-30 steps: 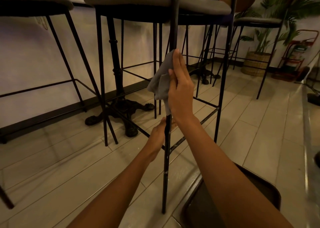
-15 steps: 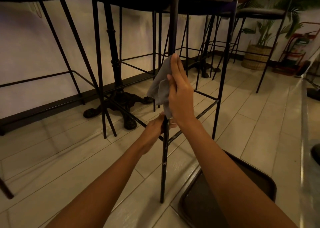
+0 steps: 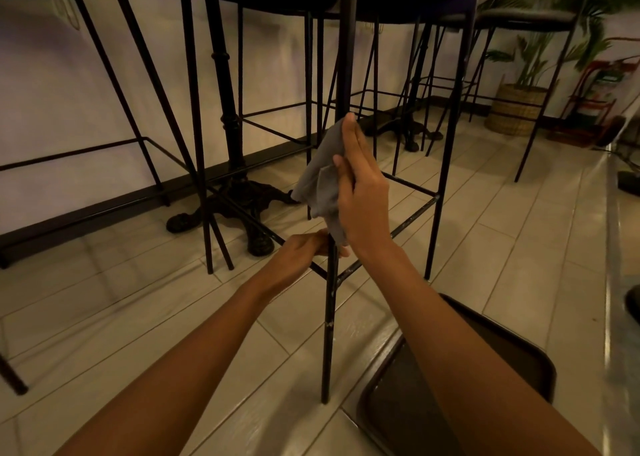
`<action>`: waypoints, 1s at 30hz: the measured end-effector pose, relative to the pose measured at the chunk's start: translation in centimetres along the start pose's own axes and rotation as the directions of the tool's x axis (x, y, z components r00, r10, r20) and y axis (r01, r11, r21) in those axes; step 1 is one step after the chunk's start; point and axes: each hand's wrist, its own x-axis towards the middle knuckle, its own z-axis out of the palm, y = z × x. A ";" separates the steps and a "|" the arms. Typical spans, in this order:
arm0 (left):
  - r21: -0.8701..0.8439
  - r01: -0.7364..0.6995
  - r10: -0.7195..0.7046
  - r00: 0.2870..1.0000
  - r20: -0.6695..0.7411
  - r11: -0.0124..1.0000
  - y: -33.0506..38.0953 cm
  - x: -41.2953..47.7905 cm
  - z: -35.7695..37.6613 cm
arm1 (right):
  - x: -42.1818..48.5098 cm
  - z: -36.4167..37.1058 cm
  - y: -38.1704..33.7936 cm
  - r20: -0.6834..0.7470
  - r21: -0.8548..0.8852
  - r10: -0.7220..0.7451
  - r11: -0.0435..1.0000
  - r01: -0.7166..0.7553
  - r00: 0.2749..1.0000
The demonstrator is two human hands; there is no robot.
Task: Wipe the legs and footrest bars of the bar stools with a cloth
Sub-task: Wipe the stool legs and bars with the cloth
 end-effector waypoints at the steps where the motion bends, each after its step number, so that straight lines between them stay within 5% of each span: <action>1: 0.015 0.008 -0.008 1.000 0.007 1.000 -0.2 0.1 -0.1 | 0.0 0.1 -0.1 -0.010 0.001 -0.006 1.000 0.006 1.000; 7: 0.206 0.057 -0.066 0.997 0.039 0.977 -1.9 0.7 0.2 | -2.2 0.5 0.5 -0.002 0.013 0.034 0.999 -0.034 0.999; 15: 0.640 -0.025 -0.057 0.993 0.108 0.768 -5.2 1.7 -0.6 | -2.2 0.5 0.7 0.000 0.009 0.046 0.999 -0.046 0.999; 21: 0.730 -0.155 0.083 0.988 0.134 0.666 -6.2 1.4 -0.1 | -3.3 1.1 1.0 -0.050 -0.003 0.049 0.999 -0.049 0.998; 26: 0.625 -0.174 0.119 0.984 0.130 0.761 -7.4 1.8 -0.3 | -5.6 1.4 1.7 -0.052 0.000 0.102 0.995 -0.103 0.993; 30: 0.640 -0.238 0.197 0.971 0.136 0.731 -6.7 1.2 -0.4 | -5.6 1.3 1.7 -0.047 0.006 0.119 0.993 -0.119 0.992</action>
